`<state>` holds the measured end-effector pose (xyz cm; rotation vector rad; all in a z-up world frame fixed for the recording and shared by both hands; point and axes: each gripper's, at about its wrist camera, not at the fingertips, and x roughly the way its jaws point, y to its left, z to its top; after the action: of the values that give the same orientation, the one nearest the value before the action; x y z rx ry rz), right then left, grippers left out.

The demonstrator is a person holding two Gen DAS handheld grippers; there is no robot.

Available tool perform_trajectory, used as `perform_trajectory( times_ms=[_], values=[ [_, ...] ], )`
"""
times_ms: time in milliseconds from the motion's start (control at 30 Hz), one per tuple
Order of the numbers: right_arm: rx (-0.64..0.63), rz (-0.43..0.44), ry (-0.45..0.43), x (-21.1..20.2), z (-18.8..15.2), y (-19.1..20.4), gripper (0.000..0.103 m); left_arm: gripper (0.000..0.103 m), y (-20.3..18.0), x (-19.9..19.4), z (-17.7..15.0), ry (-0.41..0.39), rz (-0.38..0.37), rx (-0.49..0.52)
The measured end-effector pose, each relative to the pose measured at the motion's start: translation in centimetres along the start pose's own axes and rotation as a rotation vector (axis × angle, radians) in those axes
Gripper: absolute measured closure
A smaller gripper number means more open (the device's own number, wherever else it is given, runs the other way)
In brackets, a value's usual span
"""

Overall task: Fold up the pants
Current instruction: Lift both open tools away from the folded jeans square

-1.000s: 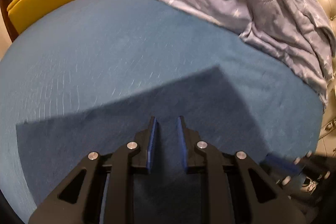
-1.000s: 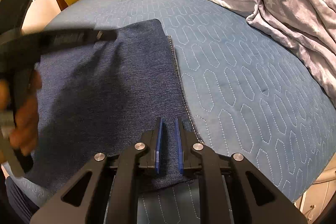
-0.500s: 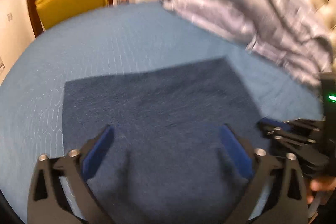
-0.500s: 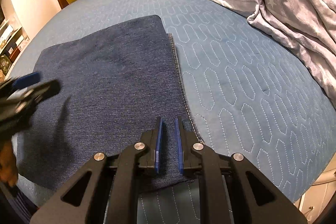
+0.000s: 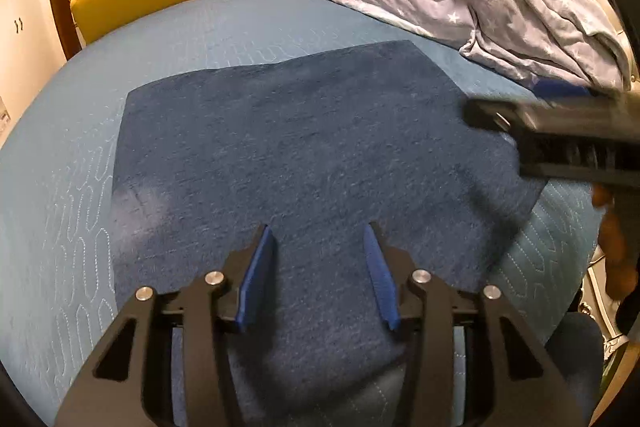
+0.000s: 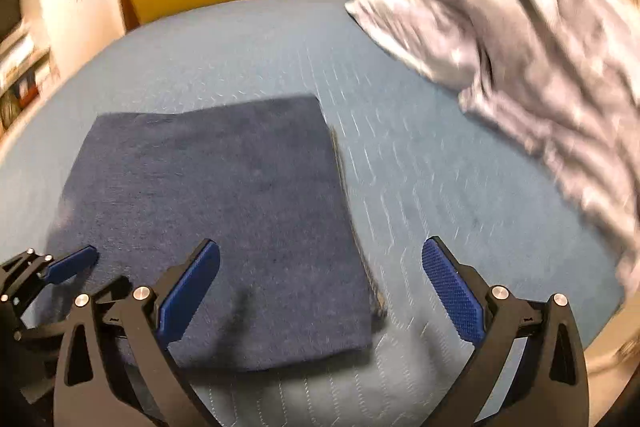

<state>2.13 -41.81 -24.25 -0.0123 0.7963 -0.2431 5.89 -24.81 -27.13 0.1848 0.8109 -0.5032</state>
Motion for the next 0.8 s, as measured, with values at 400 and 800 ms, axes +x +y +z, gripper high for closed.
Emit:
perform_trajectory(
  times_ms=[400,800],
  values=[
    [-0.190,0.019,0.127,9.6,7.9,5.3,0.035,0.055,0.4,-0.4,-0.6,0.026,-0.016,-0.029],
    [-0.136,0.037,0.122,9.5,7.3,3.7,0.026,0.056,3.3,-2.3,-1.9,0.041,0.051,-0.068]
  ],
)
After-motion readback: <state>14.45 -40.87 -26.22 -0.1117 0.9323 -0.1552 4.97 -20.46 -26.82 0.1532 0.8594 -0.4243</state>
